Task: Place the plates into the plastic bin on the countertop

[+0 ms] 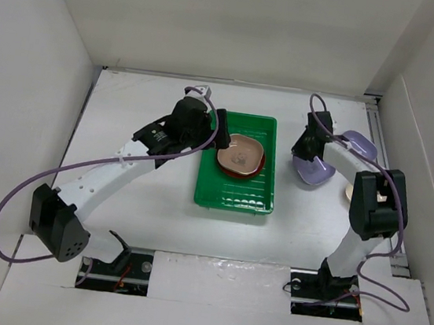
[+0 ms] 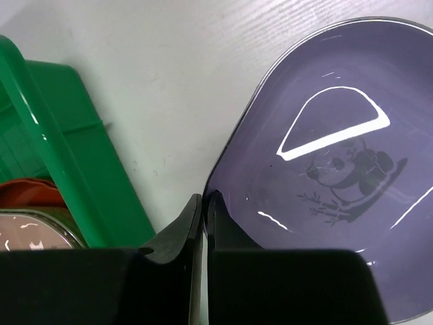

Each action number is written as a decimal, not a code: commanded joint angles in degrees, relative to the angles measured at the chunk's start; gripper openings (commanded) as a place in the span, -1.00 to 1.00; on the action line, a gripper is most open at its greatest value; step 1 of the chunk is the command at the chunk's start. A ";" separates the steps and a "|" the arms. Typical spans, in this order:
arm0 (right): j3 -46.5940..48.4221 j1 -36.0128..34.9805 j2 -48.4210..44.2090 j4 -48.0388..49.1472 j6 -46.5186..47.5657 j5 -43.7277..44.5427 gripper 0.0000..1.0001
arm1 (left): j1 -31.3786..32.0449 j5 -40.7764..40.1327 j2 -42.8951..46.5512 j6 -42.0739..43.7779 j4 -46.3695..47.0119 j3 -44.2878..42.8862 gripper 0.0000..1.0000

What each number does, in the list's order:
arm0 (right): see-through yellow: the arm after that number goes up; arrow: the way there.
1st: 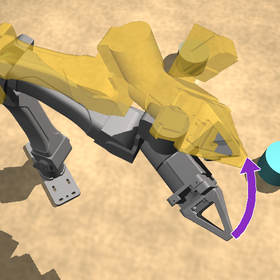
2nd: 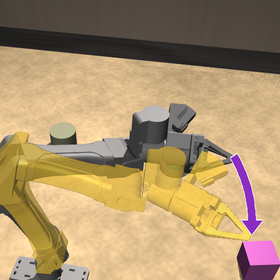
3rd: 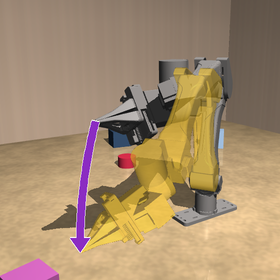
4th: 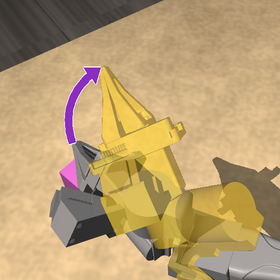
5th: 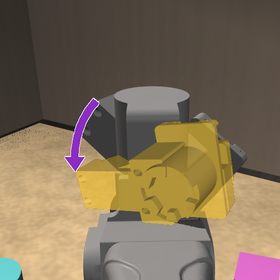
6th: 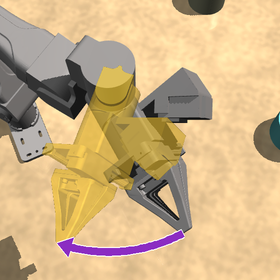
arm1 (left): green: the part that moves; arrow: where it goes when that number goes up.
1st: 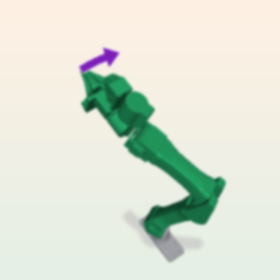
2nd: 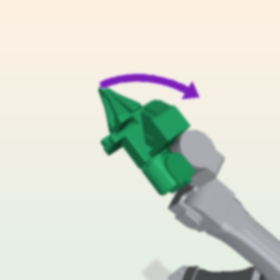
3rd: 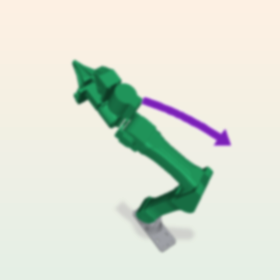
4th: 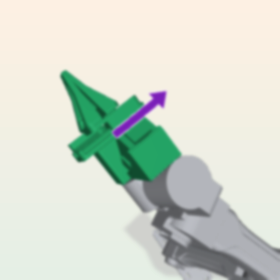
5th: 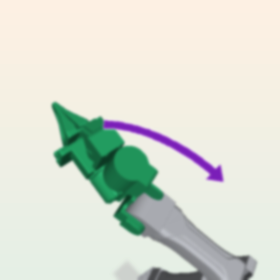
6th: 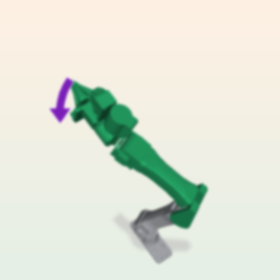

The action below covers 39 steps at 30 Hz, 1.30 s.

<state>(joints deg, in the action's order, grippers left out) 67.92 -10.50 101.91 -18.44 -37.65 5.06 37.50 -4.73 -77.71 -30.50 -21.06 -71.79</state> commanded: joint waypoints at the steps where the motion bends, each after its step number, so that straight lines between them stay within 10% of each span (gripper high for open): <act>1: 3.53 0.31 0.58 -2.48 2.22 -0.40 -1.00 | 0.03 -2.47 3.09 -0.78 -0.03 0.69 0.99; 15: 17.15 -19.79 -7.78 -13.98 10.93 7.83 -1.00 | -6.11 -13.81 7.14 -11.50 -3.64 3.15 0.99; 33: 38.33 -33.79 10.86 -23.31 11.46 14.80 -0.99 | -7.70 -15.48 6.52 -12.13 -4.87 4.28 0.99; 36: 39.39 -35.28 11.47 -23.83 10.93 15.33 0.19 | -8.22 -16.01 7.14 -11.60 -5.57 4.29 0.99; 39: 38.44 -35.29 7.18 -22.27 10.23 15.86 0.67 | -8.23 -17.32 7.66 -11.60 -5.57 4.82 0.99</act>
<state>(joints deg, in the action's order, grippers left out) 104.12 -45.04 114.17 -41.93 -26.85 19.11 29.74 -19.64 -72.73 -42.22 -26.26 -67.57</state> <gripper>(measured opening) 0.818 0.993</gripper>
